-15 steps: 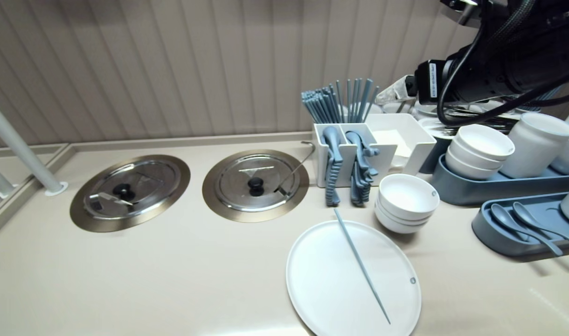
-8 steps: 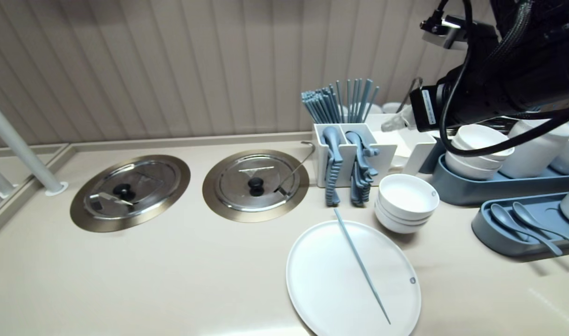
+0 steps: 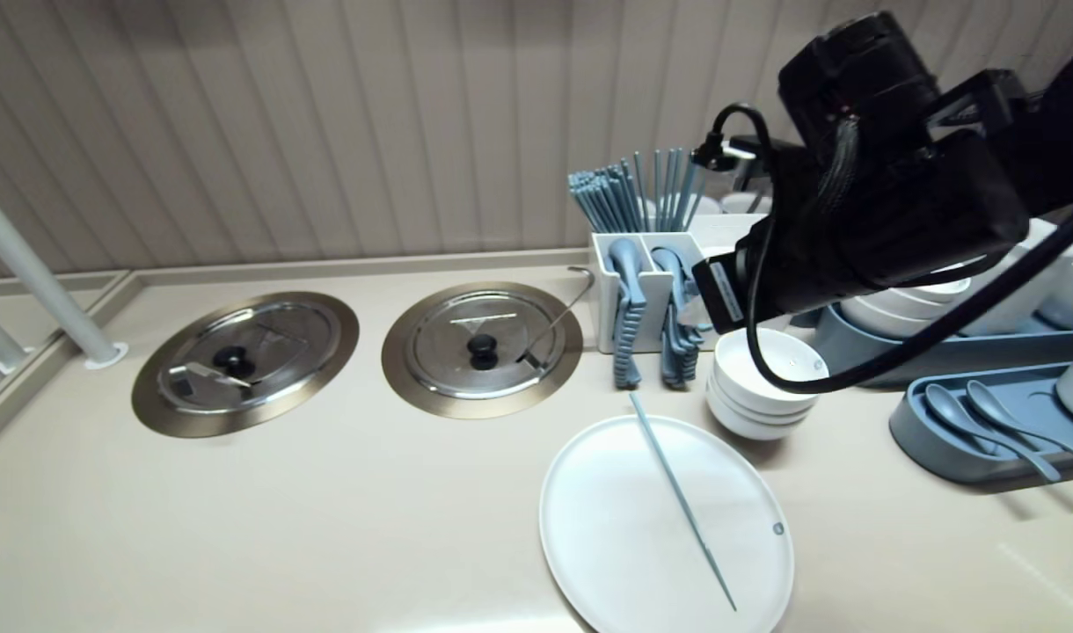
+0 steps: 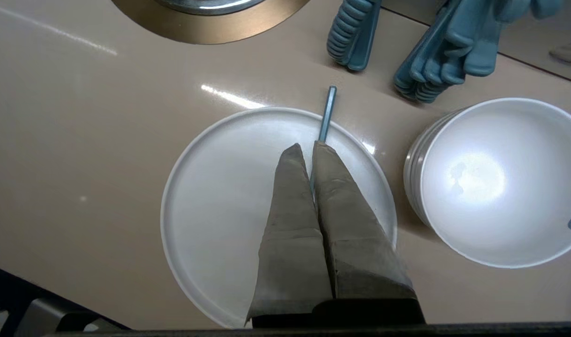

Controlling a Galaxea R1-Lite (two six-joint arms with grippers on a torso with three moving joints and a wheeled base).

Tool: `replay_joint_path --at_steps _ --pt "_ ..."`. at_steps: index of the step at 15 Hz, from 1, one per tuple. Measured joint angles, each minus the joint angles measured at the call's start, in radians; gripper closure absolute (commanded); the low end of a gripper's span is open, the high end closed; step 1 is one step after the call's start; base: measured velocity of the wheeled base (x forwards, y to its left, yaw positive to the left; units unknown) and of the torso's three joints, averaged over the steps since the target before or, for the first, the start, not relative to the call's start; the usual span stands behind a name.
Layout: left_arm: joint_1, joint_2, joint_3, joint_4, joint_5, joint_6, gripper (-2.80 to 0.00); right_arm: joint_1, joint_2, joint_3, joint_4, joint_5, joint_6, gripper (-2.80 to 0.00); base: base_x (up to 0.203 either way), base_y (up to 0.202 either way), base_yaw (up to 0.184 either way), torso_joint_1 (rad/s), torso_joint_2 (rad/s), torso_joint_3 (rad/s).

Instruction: Put the chopsticks back from the plate

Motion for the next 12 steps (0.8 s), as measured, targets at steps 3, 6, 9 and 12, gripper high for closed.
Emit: replay_joint_path --at_steps 3,6,9,12 --pt "0.0 0.0 0.0 0.0 0.0 0.0 0.0 0.001 0.092 -0.002 0.0 -0.001 0.018 0.0 0.0 0.0 0.0 0.0 0.0 0.0" --pt "0.0 0.0 0.0 -0.001 0.0 0.0 0.0 0.003 0.16 -0.008 0.018 -0.05 0.033 0.0 0.0 0.0 0.0 0.0 0.0 0.0" --pt "0.0 0.0 0.0 0.0 0.0 0.0 0.0 0.009 0.209 -0.018 0.022 -0.133 0.037 0.0 0.0 0.0 0.0 0.0 0.0 0.0" --pt "0.0 0.0 0.0 0.0 0.0 0.0 0.0 0.042 0.245 -0.016 0.022 -0.174 0.072 0.0 0.0 0.0 0.0 0.0 0.0 0.0"
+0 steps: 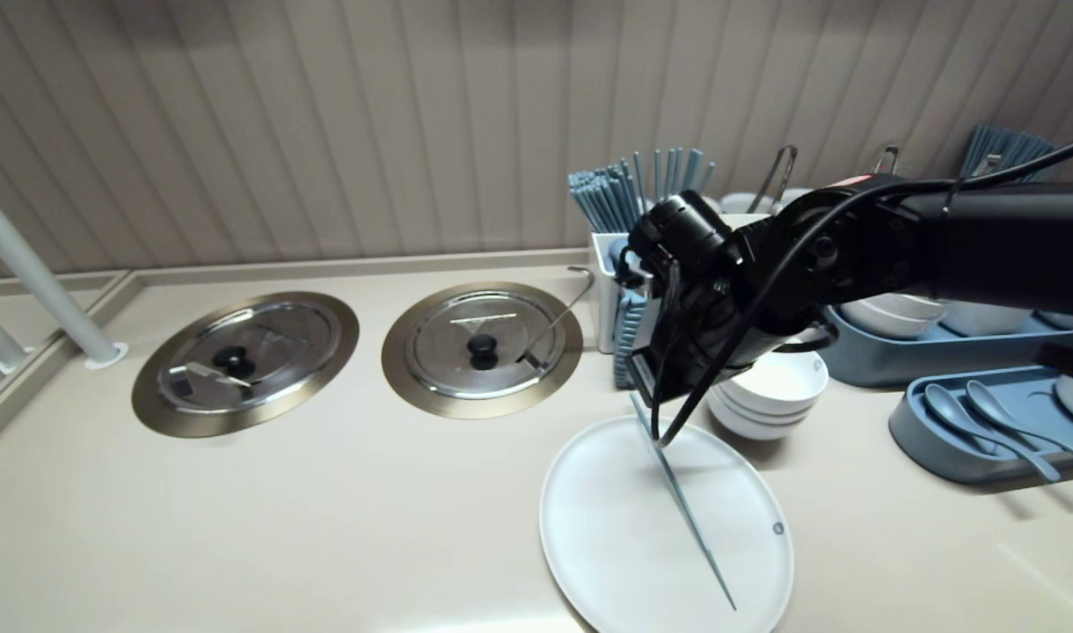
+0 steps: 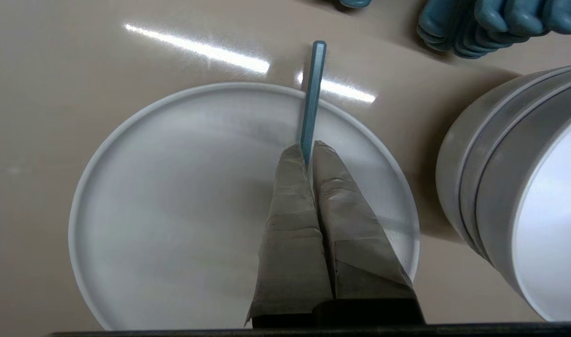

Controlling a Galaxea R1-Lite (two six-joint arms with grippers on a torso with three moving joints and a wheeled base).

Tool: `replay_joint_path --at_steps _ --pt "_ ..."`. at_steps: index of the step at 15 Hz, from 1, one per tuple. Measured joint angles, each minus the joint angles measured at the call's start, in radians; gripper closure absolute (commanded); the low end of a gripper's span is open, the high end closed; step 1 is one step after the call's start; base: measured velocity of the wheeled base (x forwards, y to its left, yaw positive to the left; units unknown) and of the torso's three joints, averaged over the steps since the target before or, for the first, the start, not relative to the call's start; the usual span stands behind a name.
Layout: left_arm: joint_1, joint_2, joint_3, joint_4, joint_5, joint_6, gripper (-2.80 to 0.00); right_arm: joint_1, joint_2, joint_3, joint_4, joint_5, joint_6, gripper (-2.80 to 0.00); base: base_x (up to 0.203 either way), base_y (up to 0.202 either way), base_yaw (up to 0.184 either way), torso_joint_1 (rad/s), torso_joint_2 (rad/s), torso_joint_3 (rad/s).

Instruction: Put the chopsticks back from the plate

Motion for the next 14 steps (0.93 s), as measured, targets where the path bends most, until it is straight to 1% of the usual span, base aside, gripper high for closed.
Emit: replay_joint_path --at_steps 1,4,14 --pt "0.0 0.0 0.0 0.0 0.0 0.0 0.0 0.008 0.012 0.002 0.0 -0.007 0.003 -2.8 0.0 0.0 0.0 0.0 0.0 0.0" --pt "0.0 0.0 0.0 0.0 0.0 0.0 0.0 0.018 0.033 0.01 0.026 -0.035 0.004 -2.8 0.0 0.0 0.0 0.0 0.0 0.0" --pt "0.0 0.0 0.0 0.0 -0.001 0.0 0.0 0.024 0.115 0.009 0.037 -0.037 0.001 -2.8 0.0 0.0 0.0 0.0 0.0 0.0"
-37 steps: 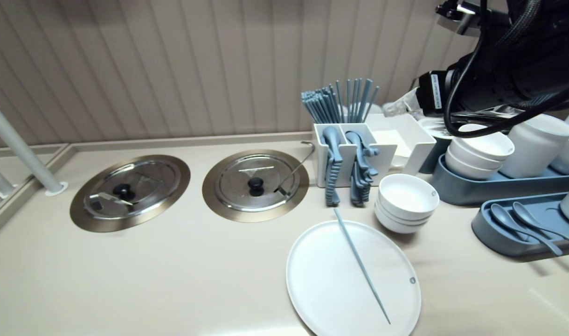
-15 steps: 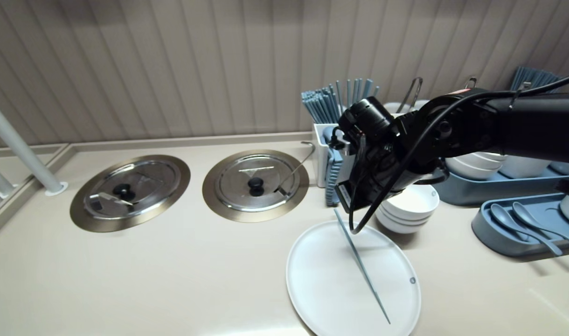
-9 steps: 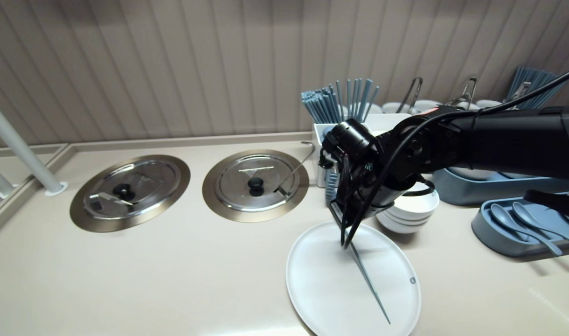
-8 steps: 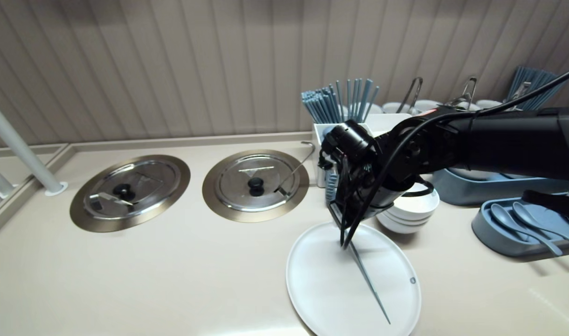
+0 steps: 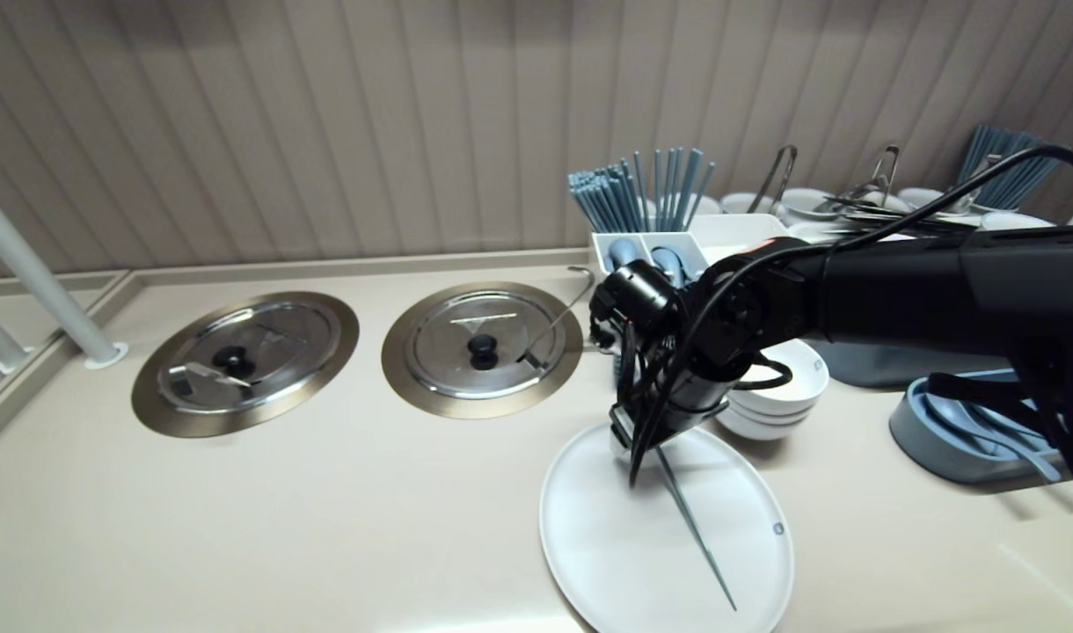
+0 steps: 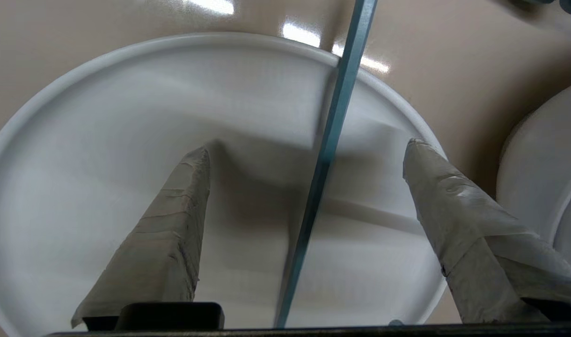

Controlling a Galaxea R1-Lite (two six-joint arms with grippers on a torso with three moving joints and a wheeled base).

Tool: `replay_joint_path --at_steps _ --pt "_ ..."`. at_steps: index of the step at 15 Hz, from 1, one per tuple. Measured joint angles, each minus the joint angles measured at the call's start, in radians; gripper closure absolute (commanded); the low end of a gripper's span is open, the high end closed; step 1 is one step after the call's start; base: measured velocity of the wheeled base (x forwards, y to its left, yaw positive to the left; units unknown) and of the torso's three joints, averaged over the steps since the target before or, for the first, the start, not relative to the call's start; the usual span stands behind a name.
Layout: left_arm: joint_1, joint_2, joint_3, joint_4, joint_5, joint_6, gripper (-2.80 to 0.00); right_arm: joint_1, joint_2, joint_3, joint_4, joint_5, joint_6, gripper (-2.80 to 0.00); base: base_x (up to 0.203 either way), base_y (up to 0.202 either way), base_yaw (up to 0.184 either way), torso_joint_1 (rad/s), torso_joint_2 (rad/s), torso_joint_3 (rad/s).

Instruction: Put the chopsticks back from the plate

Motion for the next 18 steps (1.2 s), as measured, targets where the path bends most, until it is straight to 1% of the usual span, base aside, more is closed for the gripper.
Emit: replay_joint_path --at_steps 5,11,12,18 --pt "0.0 0.0 0.0 0.0 0.0 0.0 0.0 -0.003 0.03 -0.014 -0.001 0.002 0.003 -2.8 0.0 0.0 0.0 0.0 0.0 0.0" --pt "0.0 0.0 0.0 0.0 0.0 0.0 0.0 -0.04 0.04 -0.049 -0.001 0.005 0.0 -2.8 0.0 0.0 0.0 0.0 0.0 0.0" --pt "0.0 0.0 0.0 0.0 0.0 0.0 0.0 -0.044 0.04 -0.052 -0.001 0.005 0.0 0.0 0.0 0.0 0.0 0.0 0.0 0.0" --pt "0.0 0.0 0.0 0.0 0.0 0.0 0.0 -0.045 0.039 -0.046 0.0 0.013 -0.005 0.0 0.0 0.0 0.0 0.0 0.0 0.0"
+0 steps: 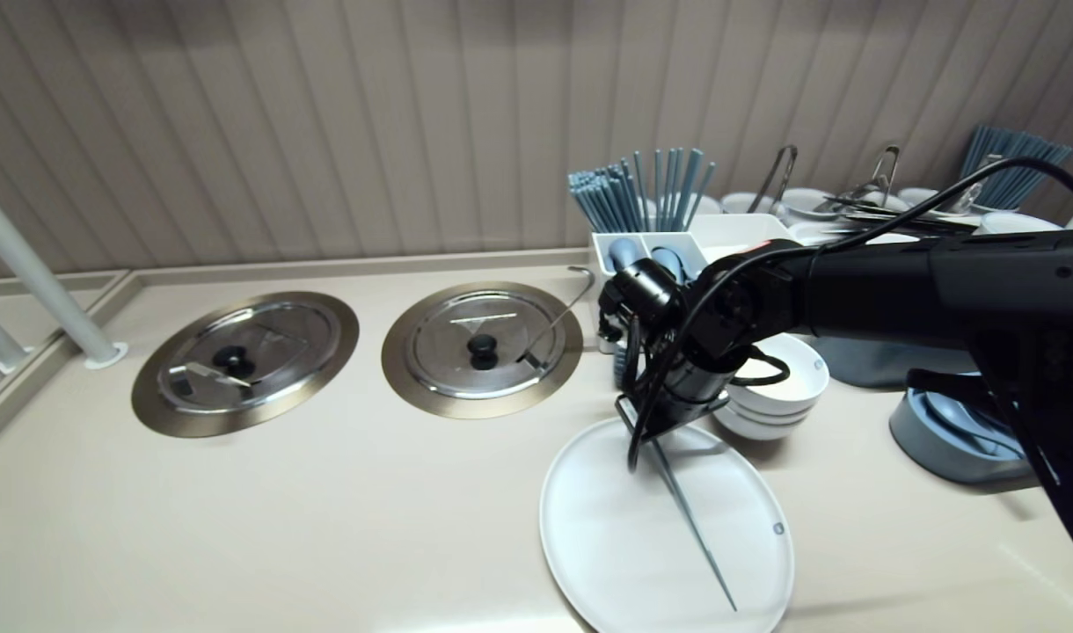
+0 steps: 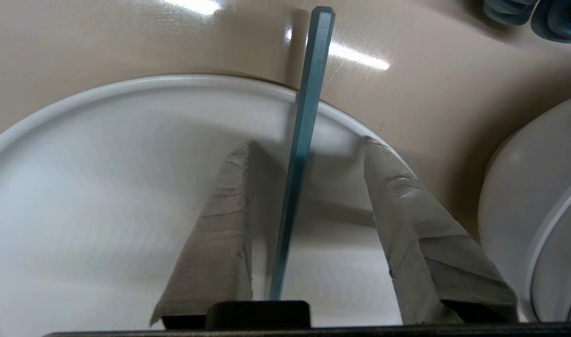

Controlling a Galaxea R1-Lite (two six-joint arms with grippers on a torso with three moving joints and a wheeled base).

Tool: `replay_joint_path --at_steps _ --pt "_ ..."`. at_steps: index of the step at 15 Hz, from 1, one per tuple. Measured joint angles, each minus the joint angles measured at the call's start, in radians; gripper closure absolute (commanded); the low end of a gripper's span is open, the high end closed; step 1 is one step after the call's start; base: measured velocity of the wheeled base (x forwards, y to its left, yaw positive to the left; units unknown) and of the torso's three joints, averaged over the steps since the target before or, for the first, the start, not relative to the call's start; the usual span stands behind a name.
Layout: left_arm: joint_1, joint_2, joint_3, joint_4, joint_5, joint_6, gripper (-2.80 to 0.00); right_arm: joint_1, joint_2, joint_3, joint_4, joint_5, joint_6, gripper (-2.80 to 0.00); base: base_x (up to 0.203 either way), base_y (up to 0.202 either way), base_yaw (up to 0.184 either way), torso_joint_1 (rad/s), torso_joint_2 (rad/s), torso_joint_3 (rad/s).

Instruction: Put the chopsticks back from the plate

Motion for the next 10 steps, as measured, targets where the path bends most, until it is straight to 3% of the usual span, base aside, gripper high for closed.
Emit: replay_joint_path --at_steps 10 --pt "0.0 0.0 0.0 0.0 0.0 0.0 0.0 0.003 -0.017 0.001 0.016 0.0 -0.001 0.0 0.0 0.0 0.0 0.0 0.0 0.0"
